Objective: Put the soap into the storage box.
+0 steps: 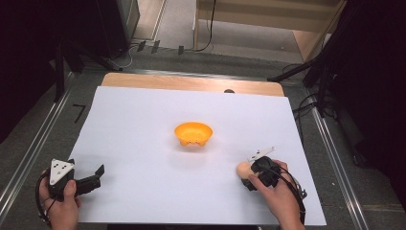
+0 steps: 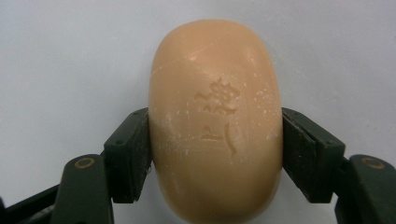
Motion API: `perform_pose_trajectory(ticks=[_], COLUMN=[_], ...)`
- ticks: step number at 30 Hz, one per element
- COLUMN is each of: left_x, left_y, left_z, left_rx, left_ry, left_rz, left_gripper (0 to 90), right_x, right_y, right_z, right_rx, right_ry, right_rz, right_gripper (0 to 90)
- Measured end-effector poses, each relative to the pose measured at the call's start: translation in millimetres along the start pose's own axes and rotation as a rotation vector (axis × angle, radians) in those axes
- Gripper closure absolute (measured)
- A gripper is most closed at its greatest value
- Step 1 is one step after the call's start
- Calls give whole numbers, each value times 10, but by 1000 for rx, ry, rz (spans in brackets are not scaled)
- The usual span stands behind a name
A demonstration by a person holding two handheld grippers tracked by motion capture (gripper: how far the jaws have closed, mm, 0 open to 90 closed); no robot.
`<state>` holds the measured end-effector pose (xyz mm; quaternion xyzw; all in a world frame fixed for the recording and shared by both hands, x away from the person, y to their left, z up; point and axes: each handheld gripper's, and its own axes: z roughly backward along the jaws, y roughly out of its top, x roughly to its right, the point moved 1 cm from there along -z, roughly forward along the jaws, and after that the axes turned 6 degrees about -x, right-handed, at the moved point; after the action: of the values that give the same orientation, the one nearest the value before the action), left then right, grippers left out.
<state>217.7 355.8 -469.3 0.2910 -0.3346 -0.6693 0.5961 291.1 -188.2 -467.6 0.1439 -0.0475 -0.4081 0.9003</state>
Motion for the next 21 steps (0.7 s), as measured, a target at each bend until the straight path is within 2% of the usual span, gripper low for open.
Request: perform_pose_trajectory(ticks=[1,3,6,15,19,21], left_x=[0,3,5,-7,-12,-13], left_y=[0,4,5,2,5,6], left_z=[0,-7,-7,2,-6,-8], left_rx=[0,-11,-12,-5,-9,-10], left_ry=[0,-6,-10,-29,-39,-42], left_rz=[0,-9,-12,-11,-4,-5], left_gripper=[1,1,1,2,2,2], right_x=[0,-14,-23,9,30,41], right_y=[0,42,83,51,63,81], right_z=[0,2,1,10,20,32], right_rx=[0,-36,-69,-33,-16,-5], right_ry=[0,-8,-14,14,13,12], right_rz=[0,-27,-23,35,88,93], right_gripper=[318,319,318,331,331,331])
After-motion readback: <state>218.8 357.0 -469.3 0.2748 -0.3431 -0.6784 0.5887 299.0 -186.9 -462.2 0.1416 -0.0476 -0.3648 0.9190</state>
